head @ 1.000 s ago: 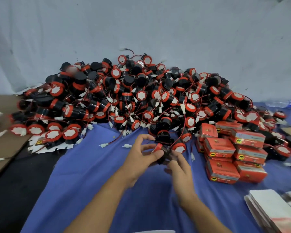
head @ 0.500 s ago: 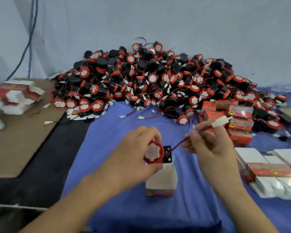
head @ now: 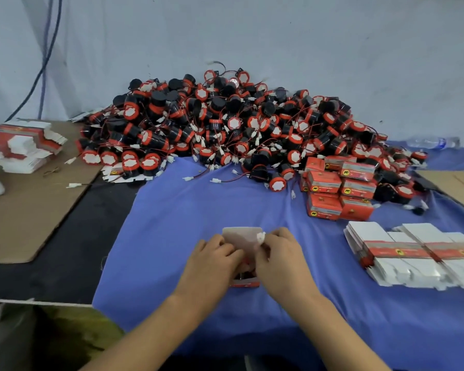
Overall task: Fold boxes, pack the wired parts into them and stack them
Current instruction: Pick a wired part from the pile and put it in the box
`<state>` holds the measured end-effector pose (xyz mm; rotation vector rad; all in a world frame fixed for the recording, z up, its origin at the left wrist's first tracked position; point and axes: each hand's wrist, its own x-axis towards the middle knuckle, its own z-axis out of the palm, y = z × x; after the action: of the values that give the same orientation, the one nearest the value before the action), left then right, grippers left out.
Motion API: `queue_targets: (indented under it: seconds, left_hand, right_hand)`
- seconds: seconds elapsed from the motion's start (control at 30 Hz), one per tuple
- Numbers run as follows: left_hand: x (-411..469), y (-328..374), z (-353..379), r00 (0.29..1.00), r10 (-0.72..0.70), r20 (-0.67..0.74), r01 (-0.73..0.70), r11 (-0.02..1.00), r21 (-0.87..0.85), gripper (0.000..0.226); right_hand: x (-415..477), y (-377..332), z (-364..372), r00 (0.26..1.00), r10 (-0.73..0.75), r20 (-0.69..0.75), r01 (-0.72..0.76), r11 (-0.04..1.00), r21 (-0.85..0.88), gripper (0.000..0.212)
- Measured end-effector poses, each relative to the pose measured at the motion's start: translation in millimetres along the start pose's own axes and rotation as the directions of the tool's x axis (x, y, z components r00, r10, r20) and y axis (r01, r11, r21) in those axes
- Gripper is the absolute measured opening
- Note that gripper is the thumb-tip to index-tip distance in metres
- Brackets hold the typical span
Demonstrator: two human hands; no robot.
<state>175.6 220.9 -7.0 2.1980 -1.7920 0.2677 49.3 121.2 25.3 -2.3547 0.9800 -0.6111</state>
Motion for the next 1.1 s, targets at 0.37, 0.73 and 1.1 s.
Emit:
queue_targets:
  seconds: [0.37, 0.73, 1.1]
  left_hand:
    - [11.5, 12.6, -4.4, 0.982, -0.187, -0.012, 0.185, 0.979, -0.085, 0.014]
    - [14.5, -8.8, -12.7, 0.940, 0.167, 0.298, -0.167, 0.986, -0.025, 0.053]
    - [-20.5, 15.6, 5.3, 0.997, 0.069, -0.017, -0.068, 0.997, 0.045, 0.043]
  right_hand:
    - [3.6, -10.3, -1.3, 0.999, -0.022, -0.036, 0.018, 0.994, -0.112, 0.020]
    - [10.6, -5.9, -6.1, 1.000, 0.009, -0.026, -0.015, 0.977, -0.215, 0.013]
    - [9.2, -12.7, -6.8, 0.999, -0.041, 0.022, 0.044, 0.987, -0.157, 0.024]
